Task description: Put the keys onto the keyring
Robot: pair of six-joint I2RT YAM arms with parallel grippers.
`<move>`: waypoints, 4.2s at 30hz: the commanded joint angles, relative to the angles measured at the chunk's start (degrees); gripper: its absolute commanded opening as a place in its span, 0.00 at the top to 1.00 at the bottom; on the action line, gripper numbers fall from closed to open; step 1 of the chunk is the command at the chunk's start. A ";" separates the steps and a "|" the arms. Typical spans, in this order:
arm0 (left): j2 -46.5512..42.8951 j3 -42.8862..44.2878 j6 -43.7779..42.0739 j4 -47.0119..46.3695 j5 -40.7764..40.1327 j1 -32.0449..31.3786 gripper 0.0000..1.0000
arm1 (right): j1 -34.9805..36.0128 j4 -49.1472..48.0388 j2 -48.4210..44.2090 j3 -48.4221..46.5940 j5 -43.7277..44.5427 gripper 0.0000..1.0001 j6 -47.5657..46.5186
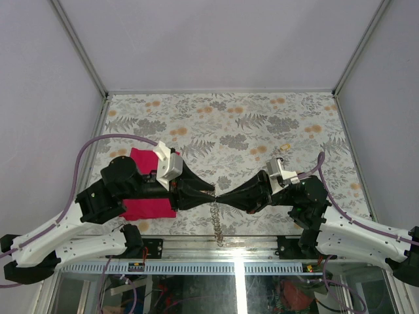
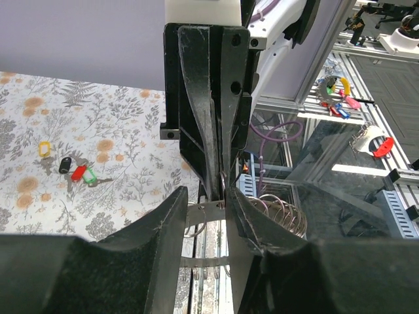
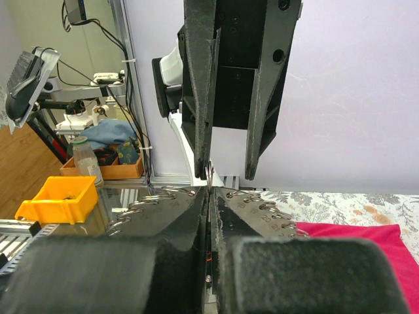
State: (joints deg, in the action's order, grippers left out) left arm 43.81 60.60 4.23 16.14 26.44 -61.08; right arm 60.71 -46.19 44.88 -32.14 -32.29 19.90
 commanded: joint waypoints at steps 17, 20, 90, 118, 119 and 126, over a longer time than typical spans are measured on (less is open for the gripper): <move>1.40 -1.45 0.53 -6.11 1.79 -0.19 0.78 | 0.31 -5.40 -3.18 -0.37 2.41 1.00 -0.05; 1.55 -1.45 0.58 -6.10 1.68 -0.18 0.85 | 0.30 -5.40 -3.30 -0.26 2.41 1.00 -0.04; 8.98 5.87 -8.28 11.73 1.12 -0.23 1.00 | 0.29 37.36 -0.70 -13.14 2.47 0.68 -19.46; 7.62 7.02 -8.90 12.84 1.77 -0.26 1.00 | 0.29 38.09 1.05 -13.30 1.20 0.66 -19.88; 7.63 7.01 -8.89 12.98 1.75 -0.21 1.00 | 0.30 38.17 1.08 -13.30 1.19 0.65 -19.90; 7.48 7.13 -8.91 13.04 1.34 -0.24 1.00 | 0.29 38.80 1.11 -13.33 1.20 0.66 -19.90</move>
State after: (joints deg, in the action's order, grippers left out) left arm 52.31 65.63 -3.95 33.98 27.18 -61.14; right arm 60.71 -5.98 45.54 -44.71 -30.13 0.58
